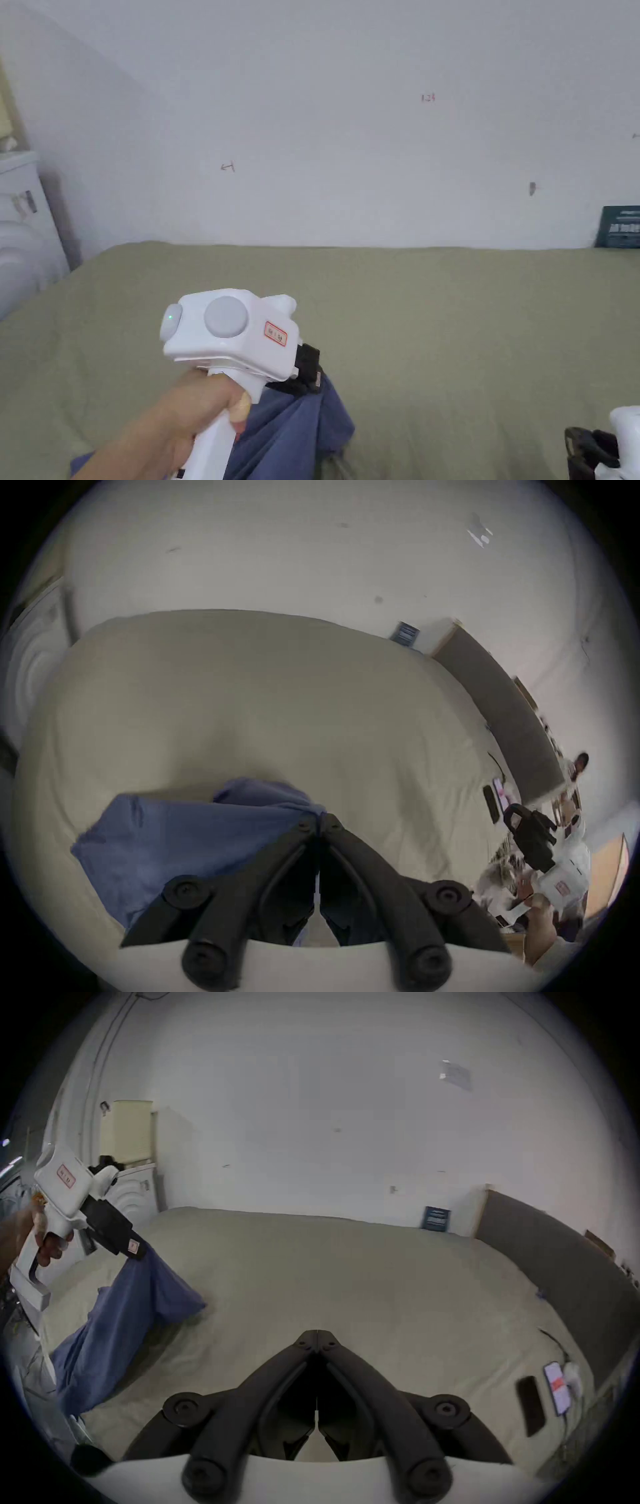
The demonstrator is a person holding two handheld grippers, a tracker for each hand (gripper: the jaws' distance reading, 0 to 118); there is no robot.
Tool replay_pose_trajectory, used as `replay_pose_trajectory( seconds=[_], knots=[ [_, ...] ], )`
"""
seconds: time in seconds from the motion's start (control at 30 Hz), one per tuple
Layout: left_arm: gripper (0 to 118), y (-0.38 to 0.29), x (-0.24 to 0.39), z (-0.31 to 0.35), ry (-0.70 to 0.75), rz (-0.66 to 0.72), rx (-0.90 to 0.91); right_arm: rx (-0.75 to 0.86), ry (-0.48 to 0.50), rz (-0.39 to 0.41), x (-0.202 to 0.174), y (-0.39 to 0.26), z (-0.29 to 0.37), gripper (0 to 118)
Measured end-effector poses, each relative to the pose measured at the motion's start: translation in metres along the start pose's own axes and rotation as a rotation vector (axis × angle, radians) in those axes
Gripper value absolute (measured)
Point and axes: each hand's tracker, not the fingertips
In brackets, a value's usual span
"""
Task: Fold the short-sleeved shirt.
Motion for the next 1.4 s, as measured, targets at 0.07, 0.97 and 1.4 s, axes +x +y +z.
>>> replay_pose_trajectory(
  seconds=[0.07, 0.97, 1.4],
  knots=[
    [1, 0.013, 0.054, -0.027, -0.076, -0.070, -0.014, 0.004, -0.069, -0.003, 0.030, -0.002, 0.017, 0],
    [84, -0.044, 0.250, -0.134, -0.256, -0.255, -0.159, -0.127, -0.314, -0.164, 0.144, -0.049, 0.064, 0],
    [0, -0.147, 0.008, 0.098, 0.401, 0.084, 0.227, -0.057, -0.147, -0.103, 0.070, -0.018, 0.050, 0]
  ],
)
